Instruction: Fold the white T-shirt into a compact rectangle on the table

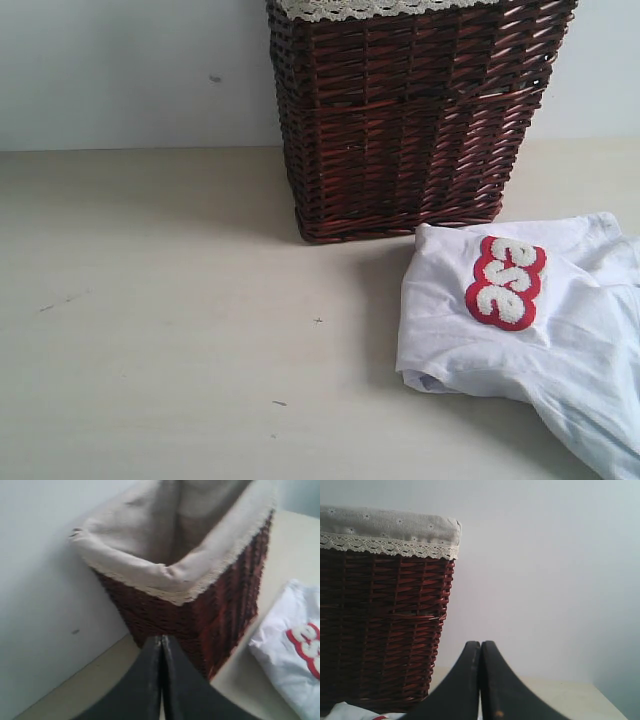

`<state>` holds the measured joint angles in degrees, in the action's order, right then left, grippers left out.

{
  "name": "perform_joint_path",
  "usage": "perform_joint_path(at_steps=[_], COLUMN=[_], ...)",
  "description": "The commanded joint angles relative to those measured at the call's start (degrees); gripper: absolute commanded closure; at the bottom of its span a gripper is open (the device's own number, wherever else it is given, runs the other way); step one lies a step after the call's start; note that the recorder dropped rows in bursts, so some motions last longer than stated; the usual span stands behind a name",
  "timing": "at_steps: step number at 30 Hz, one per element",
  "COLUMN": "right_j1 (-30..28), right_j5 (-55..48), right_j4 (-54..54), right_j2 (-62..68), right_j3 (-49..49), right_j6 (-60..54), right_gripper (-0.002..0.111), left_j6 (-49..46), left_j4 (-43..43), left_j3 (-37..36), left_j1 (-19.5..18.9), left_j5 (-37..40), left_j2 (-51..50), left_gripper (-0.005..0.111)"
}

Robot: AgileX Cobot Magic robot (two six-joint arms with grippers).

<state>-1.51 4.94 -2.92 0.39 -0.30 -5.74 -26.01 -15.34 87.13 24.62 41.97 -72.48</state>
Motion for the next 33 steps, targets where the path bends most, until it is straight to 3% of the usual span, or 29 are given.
perform_joint_path(at_steps=[1,5,9,11,12,14,21,24,25,33], right_j1=[-0.31,-0.31,-0.31,-0.31,-0.31,-0.31,-0.31,-0.31,-0.31,-0.31], right_j5=[0.39,0.39,0.39,0.39,0.39,0.39,0.39,0.39,0.39,0.39], right_j4=[0.06,0.06,0.06,0.06,0.06,0.06,0.06,0.06,0.06,0.06], right_j2=[-0.39,-0.39,-0.39,-0.39,-0.39,-0.39,-0.39,-0.39,-0.39,-0.39], right_j3=[0.3,0.3,0.3,0.3,0.3,0.3,0.3,0.3,0.3,0.3], right_j6=[-0.1,-0.1,-0.1,-0.1,-0.1,-0.1,-0.1,-0.1,-0.1,-0.1], right_gripper=[0.108,0.108,0.108,0.108,0.108,0.108,0.108,0.108,0.108,0.108], left_j6=[1.18,1.18,1.18,1.18,1.18,1.18,-3.96,-3.96,-3.96,-3.96], left_j4=[-13.52,-14.14,-14.83,-16.28,-17.21,-16.84,-12.7,-10.18,-8.14,-4.25], left_j3=[-11.34,-21.91,-37.19,-45.64,-54.59,-64.18,-82.77,-87.13,-87.13,-87.13], left_j1=[-9.53,-10.75,-10.75,-10.75,-10.75,-10.75,-10.75,-10.75,-10.85,-10.85], left_j5=[-12.14,-18.2,-22.38,-28.42,-36.16,-45.34,-47.77,-46.99,-41.12,-40.79], left_j2=[10.84,15.65,20.73,25.81,32.5,41.62,57.67,61.86,63.68,71.78], left_gripper=[0.107,0.107,0.107,0.107,0.107,0.107,0.107,0.107,0.107,0.107])
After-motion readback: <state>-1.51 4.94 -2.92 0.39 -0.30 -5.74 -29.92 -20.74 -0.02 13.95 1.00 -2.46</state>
